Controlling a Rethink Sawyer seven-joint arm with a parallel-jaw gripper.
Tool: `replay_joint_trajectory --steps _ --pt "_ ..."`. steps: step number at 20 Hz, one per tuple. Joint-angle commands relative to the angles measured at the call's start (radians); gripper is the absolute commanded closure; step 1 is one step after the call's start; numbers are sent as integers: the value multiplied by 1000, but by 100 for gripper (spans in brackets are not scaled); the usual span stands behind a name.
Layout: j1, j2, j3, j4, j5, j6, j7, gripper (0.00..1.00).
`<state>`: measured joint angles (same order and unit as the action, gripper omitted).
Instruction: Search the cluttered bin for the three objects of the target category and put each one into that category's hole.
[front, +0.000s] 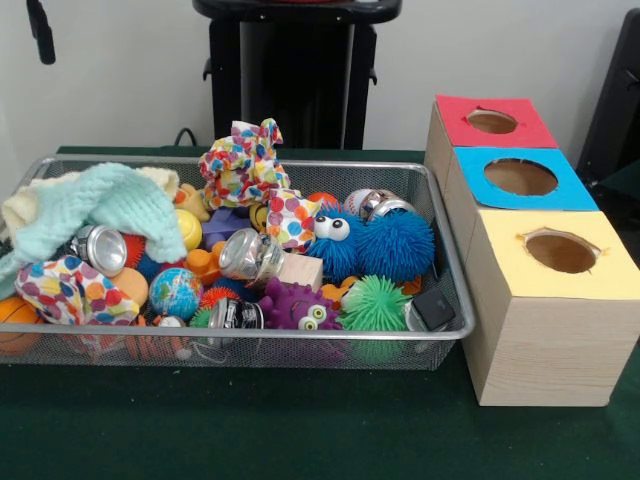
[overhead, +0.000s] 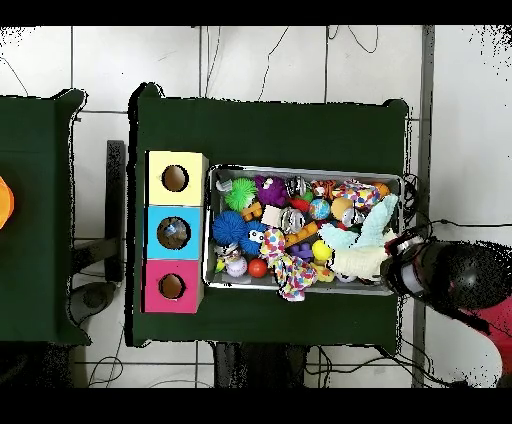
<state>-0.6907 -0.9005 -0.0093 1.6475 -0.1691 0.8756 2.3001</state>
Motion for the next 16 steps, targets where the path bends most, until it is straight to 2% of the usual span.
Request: replay_joint_trajectory --steps 1,10,16 --pt "-3 9 98 30 -56 -16 -180 0" --pt "-15 28 117 36 -53 -43 -178 0" --pt "25 9 113 62 -59 -56 -133 0"
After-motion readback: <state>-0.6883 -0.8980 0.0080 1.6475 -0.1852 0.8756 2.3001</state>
